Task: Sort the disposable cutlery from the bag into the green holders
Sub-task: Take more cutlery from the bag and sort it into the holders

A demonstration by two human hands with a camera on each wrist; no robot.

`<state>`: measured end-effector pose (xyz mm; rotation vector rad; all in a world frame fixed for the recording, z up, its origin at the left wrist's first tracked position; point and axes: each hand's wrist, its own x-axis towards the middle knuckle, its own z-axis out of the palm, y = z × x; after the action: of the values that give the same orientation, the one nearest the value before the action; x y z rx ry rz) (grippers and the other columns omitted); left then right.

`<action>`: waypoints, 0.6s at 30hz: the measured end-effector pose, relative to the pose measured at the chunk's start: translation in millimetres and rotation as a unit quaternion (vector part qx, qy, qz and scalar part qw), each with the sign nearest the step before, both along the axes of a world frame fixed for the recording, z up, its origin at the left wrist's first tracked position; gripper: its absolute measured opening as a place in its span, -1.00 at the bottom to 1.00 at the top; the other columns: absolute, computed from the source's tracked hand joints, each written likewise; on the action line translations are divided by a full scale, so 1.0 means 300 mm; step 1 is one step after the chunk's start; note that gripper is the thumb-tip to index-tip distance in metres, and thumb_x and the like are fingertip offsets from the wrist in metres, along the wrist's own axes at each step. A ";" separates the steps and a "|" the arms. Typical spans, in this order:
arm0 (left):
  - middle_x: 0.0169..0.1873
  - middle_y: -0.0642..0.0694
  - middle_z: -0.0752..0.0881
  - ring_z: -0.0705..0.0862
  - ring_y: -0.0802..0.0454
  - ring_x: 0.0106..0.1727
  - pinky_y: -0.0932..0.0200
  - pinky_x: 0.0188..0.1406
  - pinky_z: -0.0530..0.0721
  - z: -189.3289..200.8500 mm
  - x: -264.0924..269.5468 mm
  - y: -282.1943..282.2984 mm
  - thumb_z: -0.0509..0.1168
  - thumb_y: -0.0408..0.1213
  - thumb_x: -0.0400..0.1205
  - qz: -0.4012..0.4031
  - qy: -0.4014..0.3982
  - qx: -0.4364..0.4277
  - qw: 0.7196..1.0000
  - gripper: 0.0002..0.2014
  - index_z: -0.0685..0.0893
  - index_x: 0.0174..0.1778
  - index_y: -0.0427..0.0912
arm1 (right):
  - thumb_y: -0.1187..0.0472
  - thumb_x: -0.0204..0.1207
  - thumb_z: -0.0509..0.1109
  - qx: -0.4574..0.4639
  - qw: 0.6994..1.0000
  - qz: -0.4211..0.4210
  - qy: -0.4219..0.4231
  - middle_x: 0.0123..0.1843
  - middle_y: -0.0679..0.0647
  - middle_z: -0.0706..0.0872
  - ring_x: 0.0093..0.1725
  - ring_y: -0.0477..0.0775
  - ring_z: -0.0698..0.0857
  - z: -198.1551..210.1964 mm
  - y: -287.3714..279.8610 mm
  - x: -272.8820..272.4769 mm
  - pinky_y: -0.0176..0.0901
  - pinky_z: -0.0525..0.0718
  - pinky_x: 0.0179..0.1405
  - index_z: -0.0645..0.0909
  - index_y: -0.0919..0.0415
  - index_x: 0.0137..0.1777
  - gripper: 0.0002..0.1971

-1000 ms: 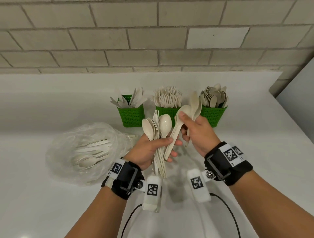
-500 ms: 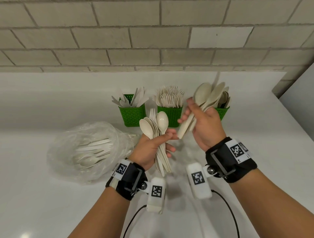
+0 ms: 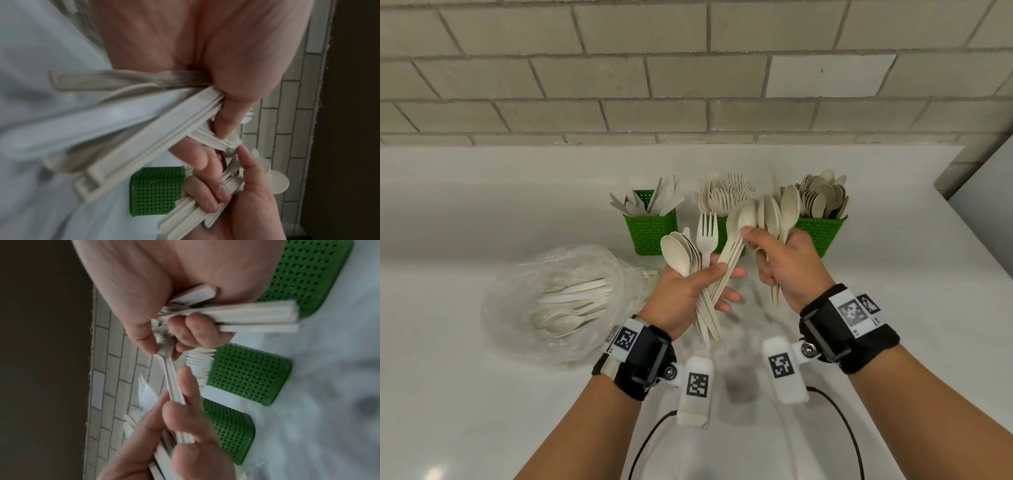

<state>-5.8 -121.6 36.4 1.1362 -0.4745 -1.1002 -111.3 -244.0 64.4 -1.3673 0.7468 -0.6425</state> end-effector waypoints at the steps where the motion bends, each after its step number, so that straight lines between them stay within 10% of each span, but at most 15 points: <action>1: -0.07 -0.29 0.83 0.76 -0.07 -0.39 0.15 -0.46 0.71 -0.003 -0.002 -0.002 0.27 -0.39 0.66 0.004 -0.004 0.000 1.000 -0.78 0.63 0.21 -0.32 | 0.18 0.56 0.46 -0.009 1.000 0.002 0.008 -0.46 0.19 0.48 -0.62 -0.02 0.28 0.002 0.005 0.001 -0.28 0.24 -0.67 0.63 0.12 -0.35 -0.77; 9: -0.05 -0.31 0.82 0.80 -0.17 -0.34 0.06 -0.43 0.78 0.003 -0.007 -0.012 0.33 -0.30 0.61 -0.033 -0.041 0.015 0.999 -0.62 0.58 0.33 -0.34 | 0.33 0.62 0.38 -0.031 0.998 0.055 -0.003 -0.53 -0.11 0.70 -0.58 -0.26 0.60 0.013 0.025 0.003 -0.54 0.44 -0.59 0.69 0.25 -0.21 -0.83; 14: -0.01 -0.29 0.82 0.82 -0.28 -0.13 0.05 -0.41 0.79 -0.010 0.012 -0.013 0.32 -0.27 0.66 -0.026 -0.048 0.034 0.998 -0.68 0.65 0.30 -0.29 | 0.26 0.62 0.38 -0.021 1.000 -0.007 -0.010 -0.31 0.07 0.82 -0.28 0.00 0.78 -0.011 0.017 0.019 -0.18 0.69 -0.29 0.71 0.16 -0.16 -0.86; 18: -0.46 -0.15 0.66 0.62 -0.04 -0.57 0.17 -0.58 0.62 -0.039 0.030 -0.017 0.29 -0.33 0.70 0.056 -0.050 0.072 0.995 -0.85 0.71 -0.02 -0.35 | 0.34 0.64 0.33 0.042 0.993 -0.062 -0.088 -0.41 0.10 0.62 -0.50 0.07 0.63 0.001 -0.014 0.018 -0.01 0.70 -0.38 0.60 0.24 -0.14 -0.88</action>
<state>3.1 -126.6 24.6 1.3328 -0.4083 -0.9948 -105.8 -248.1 64.7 -1.1780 0.7125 -0.8100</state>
